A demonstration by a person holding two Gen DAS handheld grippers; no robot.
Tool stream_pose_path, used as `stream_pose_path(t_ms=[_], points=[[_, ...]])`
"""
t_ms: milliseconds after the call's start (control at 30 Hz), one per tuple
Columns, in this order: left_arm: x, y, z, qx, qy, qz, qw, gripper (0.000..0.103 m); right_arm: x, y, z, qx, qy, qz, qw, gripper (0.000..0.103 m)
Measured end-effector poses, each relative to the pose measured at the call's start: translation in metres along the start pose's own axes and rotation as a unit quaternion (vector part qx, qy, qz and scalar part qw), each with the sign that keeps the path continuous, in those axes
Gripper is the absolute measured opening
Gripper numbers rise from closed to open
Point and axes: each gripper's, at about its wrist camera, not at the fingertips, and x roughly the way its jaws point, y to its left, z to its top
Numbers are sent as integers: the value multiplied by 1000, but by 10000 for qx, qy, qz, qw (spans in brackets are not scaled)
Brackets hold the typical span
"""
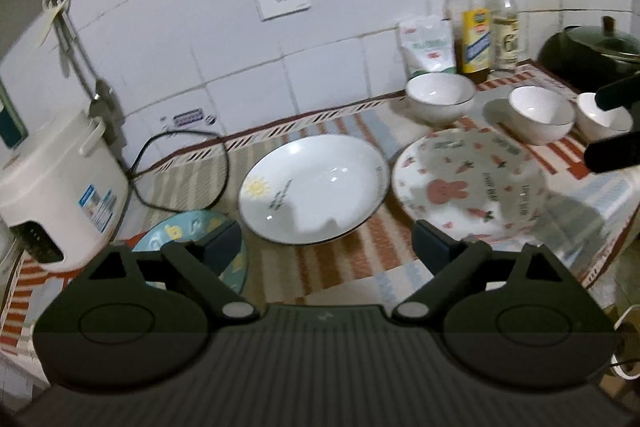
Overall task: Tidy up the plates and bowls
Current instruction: 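Move the right gripper to the rim of the pink bunny plate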
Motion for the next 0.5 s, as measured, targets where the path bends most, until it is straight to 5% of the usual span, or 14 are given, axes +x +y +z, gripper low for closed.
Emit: stream_pose_path(t_ms=[267, 500], points=[[-3, -32, 1, 98, -109, -325, 9994, 97, -16, -5, -30, -72, -211, -196, 9996, 90], [21, -47, -7, -154, 19, -824, 9965, 97, -11, -17, -55, -154, -827, -493, 9952, 90]])
